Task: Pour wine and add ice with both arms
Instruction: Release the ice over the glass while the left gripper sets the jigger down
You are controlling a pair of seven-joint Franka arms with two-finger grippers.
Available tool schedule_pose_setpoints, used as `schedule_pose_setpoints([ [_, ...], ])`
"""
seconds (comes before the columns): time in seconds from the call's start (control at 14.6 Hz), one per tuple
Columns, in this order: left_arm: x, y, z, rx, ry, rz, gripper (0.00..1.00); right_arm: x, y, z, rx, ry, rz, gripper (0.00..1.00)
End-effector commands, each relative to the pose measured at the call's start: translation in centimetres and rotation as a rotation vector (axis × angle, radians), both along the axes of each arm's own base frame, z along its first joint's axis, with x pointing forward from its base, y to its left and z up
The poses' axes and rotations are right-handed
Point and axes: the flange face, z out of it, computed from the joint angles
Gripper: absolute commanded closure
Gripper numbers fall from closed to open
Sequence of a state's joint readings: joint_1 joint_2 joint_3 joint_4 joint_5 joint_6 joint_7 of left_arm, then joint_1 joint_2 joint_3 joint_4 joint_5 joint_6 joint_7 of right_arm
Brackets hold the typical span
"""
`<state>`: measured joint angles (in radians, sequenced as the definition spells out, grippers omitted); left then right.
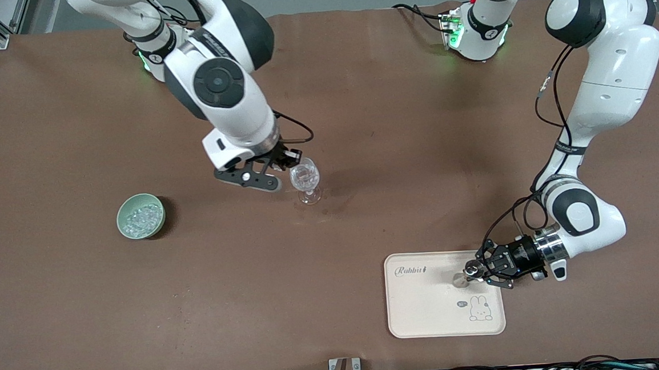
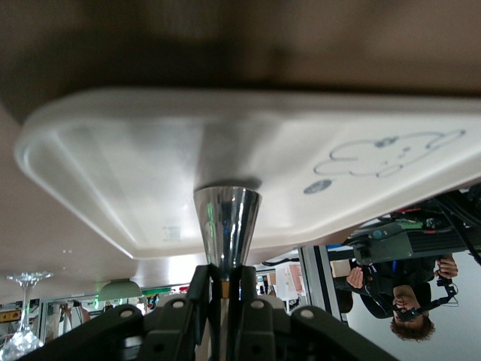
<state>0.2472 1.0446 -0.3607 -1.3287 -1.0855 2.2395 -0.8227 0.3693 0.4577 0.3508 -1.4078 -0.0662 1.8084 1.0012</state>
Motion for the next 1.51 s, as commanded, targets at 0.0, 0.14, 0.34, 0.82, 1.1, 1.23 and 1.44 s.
schedule_pose_setpoints([
  [0.0, 0.4, 0.0, -0.5, 0.002, -0.021, 0.012, 0.95, 0.1, 0.6, -0.9, -0.027, -0.023, -0.022, 0.99],
  [0.14, 0.3, 0.1, -0.6, 0.003, -0.017, 0.015, 0.76, -0.7, 1.8, -1.8, -0.040, -0.014, -0.009, 0.99],
  [0.34, 0.3, 0.1, -0.7, 0.003, -0.016, 0.014, 0.16, -1.2, 2.9, -3.6, -0.050, 0.005, -0.026, 0.99],
  [0.82, 0.6, 1.0, 0.7, 0.034, -0.037, 0.000, 0.00, -2.0, 4.1, -5.0, -0.057, 0.022, -0.033, 0.98],
  [1.1, 0.8, 5.6, 4.8, 0.284, -0.118, -0.175, 0.00, -2.3, 4.5, -5.7, -0.062, 0.032, -0.026, 0.95],
  [1.23, 0.2, 5.7, 9.4, 0.403, -0.141, -0.389, 0.00, -2.3, 4.5, -5.9, -0.064, 0.034, -0.026, 0.93],
  [1.44, -1.0, 4.8, 18.2, 0.583, -0.183, -0.618, 0.00, -2.2, 4.4, -6.1, -0.068, 0.036, -0.025, 0.90],
])
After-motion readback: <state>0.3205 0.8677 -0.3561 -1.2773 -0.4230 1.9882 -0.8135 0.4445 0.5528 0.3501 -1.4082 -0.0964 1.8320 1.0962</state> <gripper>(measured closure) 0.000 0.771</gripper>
